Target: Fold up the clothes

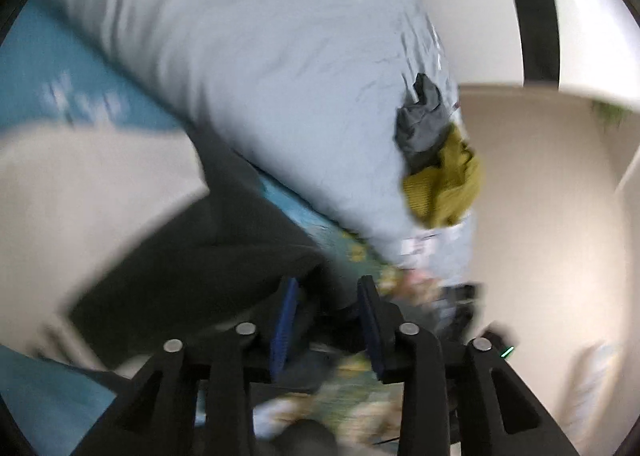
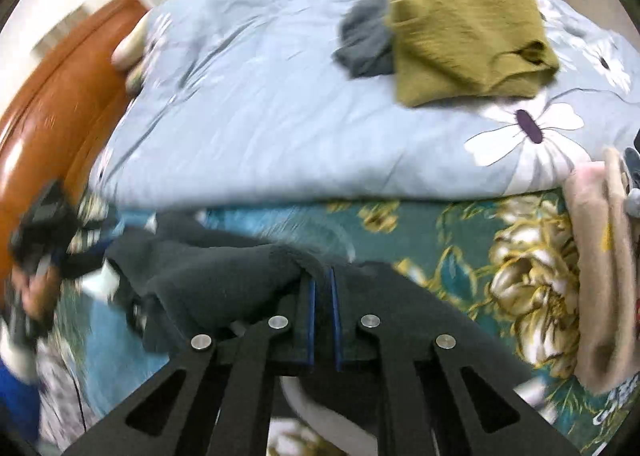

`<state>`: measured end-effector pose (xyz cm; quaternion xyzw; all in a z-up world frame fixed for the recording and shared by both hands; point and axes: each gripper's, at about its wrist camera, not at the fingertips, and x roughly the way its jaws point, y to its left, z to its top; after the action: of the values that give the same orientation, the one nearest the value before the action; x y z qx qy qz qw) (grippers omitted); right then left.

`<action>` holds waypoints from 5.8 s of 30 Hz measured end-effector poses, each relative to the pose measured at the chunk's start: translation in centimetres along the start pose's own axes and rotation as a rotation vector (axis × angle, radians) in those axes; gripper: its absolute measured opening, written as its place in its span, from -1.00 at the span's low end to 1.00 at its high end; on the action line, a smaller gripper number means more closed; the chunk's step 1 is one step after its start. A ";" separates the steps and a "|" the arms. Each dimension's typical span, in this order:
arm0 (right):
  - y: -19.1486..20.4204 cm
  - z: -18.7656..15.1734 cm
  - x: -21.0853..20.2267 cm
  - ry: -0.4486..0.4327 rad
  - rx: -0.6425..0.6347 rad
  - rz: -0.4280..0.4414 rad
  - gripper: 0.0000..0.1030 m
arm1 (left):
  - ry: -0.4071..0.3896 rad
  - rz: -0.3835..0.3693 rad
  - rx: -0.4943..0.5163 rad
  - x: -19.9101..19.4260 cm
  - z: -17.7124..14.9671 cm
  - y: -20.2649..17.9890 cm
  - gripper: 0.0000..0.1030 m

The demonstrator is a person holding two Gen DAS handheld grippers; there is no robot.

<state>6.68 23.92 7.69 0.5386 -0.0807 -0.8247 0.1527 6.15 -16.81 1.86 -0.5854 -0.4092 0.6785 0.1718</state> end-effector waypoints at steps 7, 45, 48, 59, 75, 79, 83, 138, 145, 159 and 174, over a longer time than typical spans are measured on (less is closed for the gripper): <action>-1.6 2.3 2.5 0.037 0.070 0.010 -0.87 | -0.027 0.331 0.458 0.6 -2.9 -2.5 0.08; -1.6 -2.2 4.6 0.221 -0.172 0.054 0.13 | 0.010 0.508 0.562 2.3 -3.1 4.9 -0.22; -1.5 -2.1 5.4 0.237 -0.162 0.040 0.13 | 0.006 0.410 0.472 0.6 -2.4 6.2 -0.23; -0.7 -3.6 4.9 0.263 -0.230 0.050 0.13 | -0.072 0.316 0.326 -3.4 -1.1 8.5 -0.26; 2.0 1.3 -0.2 0.029 -0.160 -0.154 -0.87 | -0.337 0.574 0.591 -6.7 -3.9 -1.9 -0.87; 3.9 3.4 -5.9 -0.108 -0.170 -0.159 -0.88 | -0.490 0.532 0.657 -10.7 -4.0 -8.0 -0.87; 5.9 4.3 -11.6 -0.225 -0.181 -0.130 -0.88 | -0.608 0.517 0.711 -13.8 -4.2 -13.4 -0.87; 4.2 5.1 -3.8 -0.045 -0.182 -0.006 -0.88 | -0.441 0.725 0.747 -9.0 -2.5 -4.7 -0.86; 2.2 8.6 4.3 0.011 -0.133 -0.050 -0.88 | -0.274 0.771 0.615 -0.6 6.4 -0.4 -0.79; -1.8 8.3 11.3 0.192 -0.051 -0.067 -0.77 | -0.130 0.704 0.374 2.3 10.4 3.8 -0.20; -3.6 -5.5 -3.6 -0.014 0.182 -0.034 -0.07 | -0.439 0.642 -0.102 -15.5 -8.8 15.7 0.30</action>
<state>12.47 28.68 7.51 0.5456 -0.1472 -0.8202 0.0887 22.20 -34.24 0.23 -0.5324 -0.2654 0.7856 -0.1703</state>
